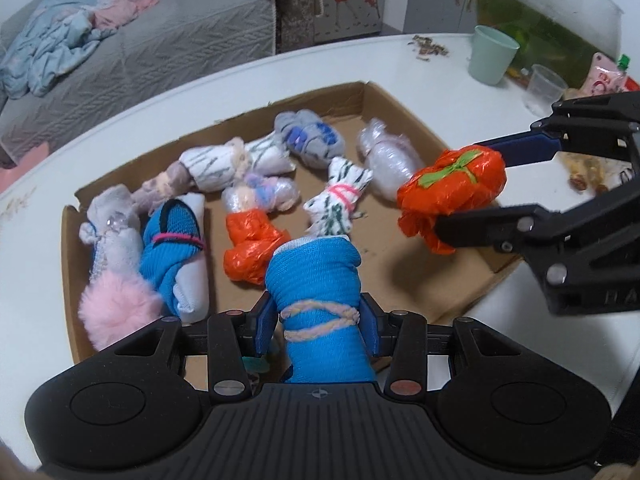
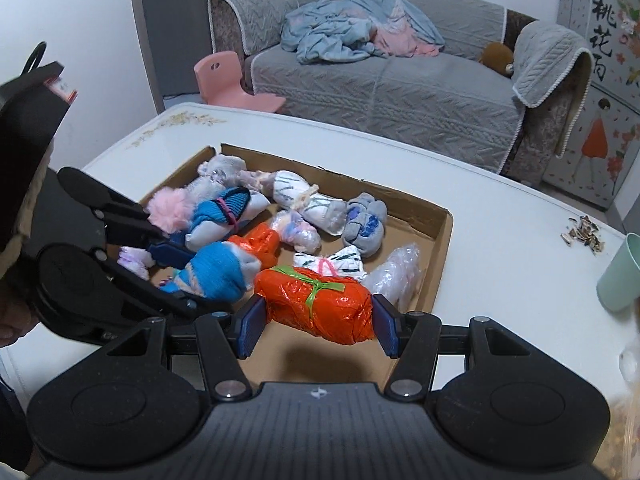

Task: Organize objects
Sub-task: 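Carry both held bundles into the box and lower them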

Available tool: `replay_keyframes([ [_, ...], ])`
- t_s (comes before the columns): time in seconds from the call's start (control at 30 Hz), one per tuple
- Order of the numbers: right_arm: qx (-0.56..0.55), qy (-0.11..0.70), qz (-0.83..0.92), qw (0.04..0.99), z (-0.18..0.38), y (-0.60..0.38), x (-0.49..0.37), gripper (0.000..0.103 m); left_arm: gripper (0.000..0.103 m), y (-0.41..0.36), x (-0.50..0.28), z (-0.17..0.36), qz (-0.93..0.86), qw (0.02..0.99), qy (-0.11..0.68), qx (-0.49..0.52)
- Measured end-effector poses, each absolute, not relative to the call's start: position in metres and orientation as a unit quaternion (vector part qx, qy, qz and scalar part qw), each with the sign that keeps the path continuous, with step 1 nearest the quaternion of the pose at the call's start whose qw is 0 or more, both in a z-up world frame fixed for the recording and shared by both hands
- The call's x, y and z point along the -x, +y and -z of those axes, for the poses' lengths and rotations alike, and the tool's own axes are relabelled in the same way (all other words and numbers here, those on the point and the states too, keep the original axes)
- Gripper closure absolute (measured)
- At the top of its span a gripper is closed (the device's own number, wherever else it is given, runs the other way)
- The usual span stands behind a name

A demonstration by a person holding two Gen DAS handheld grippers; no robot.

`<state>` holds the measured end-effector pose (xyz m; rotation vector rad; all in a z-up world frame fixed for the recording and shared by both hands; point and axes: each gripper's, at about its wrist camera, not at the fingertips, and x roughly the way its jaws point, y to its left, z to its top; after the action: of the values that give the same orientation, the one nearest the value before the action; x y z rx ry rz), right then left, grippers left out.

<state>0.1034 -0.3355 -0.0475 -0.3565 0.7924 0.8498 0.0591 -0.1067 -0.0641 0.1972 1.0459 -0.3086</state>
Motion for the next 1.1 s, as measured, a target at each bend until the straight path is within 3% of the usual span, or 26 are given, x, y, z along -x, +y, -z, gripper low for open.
replay_keyframes([
  [1.1, 0.231, 0.405, -0.437, 0.769, 0.082, -0.283, -0.106, 0.05, 0.054, -0.081, -0.062, 0.091, 0.111, 0.851, 0.494, -0.139],
])
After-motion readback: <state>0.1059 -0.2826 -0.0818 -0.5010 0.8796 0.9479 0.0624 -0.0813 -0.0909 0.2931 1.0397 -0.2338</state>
